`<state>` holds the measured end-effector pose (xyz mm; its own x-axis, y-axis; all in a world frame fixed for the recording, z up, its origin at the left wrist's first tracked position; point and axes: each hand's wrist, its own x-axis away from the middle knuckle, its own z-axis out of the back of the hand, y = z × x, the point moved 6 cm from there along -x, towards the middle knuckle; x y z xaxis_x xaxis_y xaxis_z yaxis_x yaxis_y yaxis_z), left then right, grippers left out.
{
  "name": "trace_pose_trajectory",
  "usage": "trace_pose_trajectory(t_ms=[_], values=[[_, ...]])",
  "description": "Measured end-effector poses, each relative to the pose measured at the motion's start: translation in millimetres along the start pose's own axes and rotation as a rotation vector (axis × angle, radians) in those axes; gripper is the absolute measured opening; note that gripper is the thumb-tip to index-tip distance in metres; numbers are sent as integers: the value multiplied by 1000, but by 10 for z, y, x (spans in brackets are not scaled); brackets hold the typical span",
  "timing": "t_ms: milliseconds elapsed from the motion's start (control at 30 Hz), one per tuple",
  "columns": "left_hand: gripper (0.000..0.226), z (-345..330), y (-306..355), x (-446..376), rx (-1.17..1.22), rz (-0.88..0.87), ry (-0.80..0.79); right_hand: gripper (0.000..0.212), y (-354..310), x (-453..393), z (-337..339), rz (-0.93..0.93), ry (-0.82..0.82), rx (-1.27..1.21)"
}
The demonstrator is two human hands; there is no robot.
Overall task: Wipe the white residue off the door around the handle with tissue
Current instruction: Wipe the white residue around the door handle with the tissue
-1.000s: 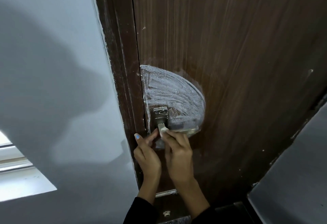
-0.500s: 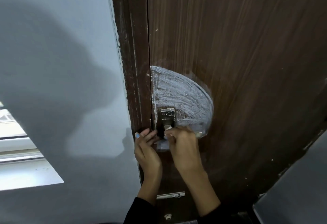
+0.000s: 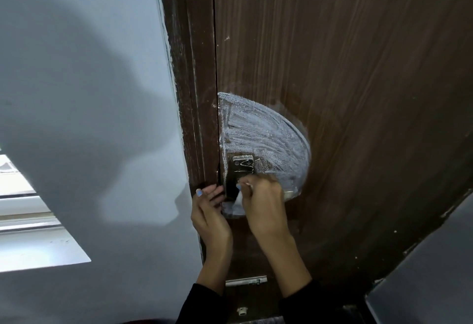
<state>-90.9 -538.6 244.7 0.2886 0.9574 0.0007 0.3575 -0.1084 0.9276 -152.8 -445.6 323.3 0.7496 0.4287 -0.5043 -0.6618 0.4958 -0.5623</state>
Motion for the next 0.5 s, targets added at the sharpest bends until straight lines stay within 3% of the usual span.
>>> trace_pose_trajectory(t_ms=[167,367,500], values=[[38,-27,37,14,12,-48,19,16,-179,77,-176,168,-105,154],[37,-2,87,-58,38,-42,44,9,-51,103,-50,-16,25,51],[37,2,123,-42,36,-70,35,6,-214,41,-172,120,-61,182]])
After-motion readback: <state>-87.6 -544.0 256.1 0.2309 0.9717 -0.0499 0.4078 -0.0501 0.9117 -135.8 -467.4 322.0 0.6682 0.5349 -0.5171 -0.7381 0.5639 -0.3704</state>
